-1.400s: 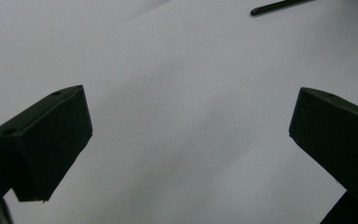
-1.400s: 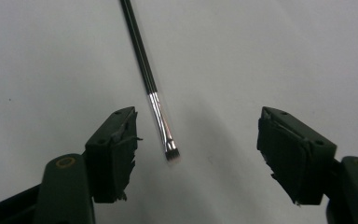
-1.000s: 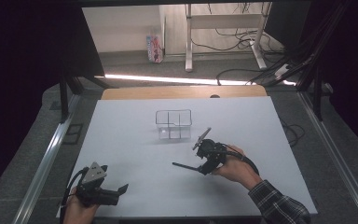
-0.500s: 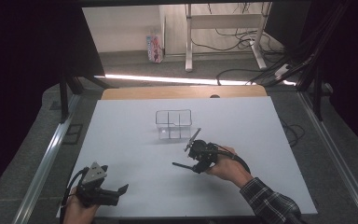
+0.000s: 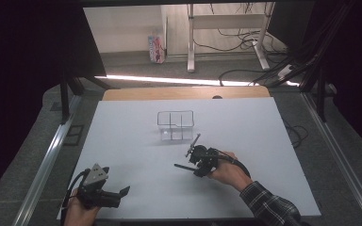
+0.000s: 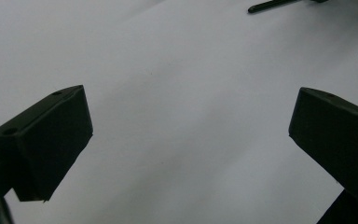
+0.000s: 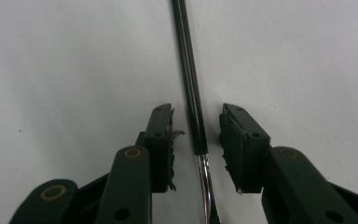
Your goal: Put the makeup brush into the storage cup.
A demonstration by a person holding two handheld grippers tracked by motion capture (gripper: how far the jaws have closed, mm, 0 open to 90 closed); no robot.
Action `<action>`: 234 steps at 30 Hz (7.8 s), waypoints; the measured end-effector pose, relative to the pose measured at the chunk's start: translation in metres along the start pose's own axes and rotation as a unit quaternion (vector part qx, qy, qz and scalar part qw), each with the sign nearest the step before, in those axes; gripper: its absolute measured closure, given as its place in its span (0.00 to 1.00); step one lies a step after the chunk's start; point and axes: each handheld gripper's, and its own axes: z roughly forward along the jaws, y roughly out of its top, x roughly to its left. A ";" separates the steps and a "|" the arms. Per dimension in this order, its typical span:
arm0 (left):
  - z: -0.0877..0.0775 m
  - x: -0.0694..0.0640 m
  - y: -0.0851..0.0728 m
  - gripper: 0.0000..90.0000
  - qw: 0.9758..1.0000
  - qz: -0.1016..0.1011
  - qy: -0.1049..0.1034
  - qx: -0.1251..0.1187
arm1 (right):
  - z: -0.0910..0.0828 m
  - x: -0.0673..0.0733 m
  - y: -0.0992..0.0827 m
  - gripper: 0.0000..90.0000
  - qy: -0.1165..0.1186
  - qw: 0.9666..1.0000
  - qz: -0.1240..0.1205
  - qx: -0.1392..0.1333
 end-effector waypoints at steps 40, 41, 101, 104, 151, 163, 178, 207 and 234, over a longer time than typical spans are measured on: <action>-0.004 0.000 0.002 0.02 0.998 0.004 -0.031 -0.057 | -0.048 -0.001 -0.033 0.93 0.020 0.992 0.031 -0.118; -0.004 -0.002 0.003 0.02 0.998 0.008 -0.034 -0.060 | -0.050 0.001 -0.034 0.93 0.019 0.992 0.030 -0.123; 0.077 -0.062 0.125 0.05 0.974 0.202 -0.103 -0.019 | -0.078 0.023 -0.035 0.93 0.056 0.988 -0.026 -0.144; 0.080 -0.065 0.125 0.09 0.971 0.214 -0.105 -0.015 | -0.078 0.023 -0.032 0.93 0.060 0.989 -0.029 -0.135; 0.094 -0.078 0.105 0.92 0.950 0.271 -0.137 0.071 | -0.070 0.000 -0.048 0.01 0.017 0.978 0.007 -0.206; 0.085 -0.056 0.101 0.92 0.968 0.188 -0.166 0.032 | -0.073 -0.010 -0.066 0.00 -0.001 0.964 0.037 -0.263; 0.083 -0.044 0.097 0.92 0.969 0.128 -0.211 -0.021 | -0.074 -0.016 -0.079 0.04 0.069 0.933 0.112 -0.334; 0.083 -0.052 0.099 0.92 0.956 0.114 -0.259 -0.077 | -0.070 -0.013 -0.068 0.60 0.226 0.853 0.179 -0.435; 0.088 -0.055 0.100 0.50 0.966 0.119 -0.225 -0.050 | -0.079 -0.006 -0.061 0.93 0.178 0.886 0.139 -0.405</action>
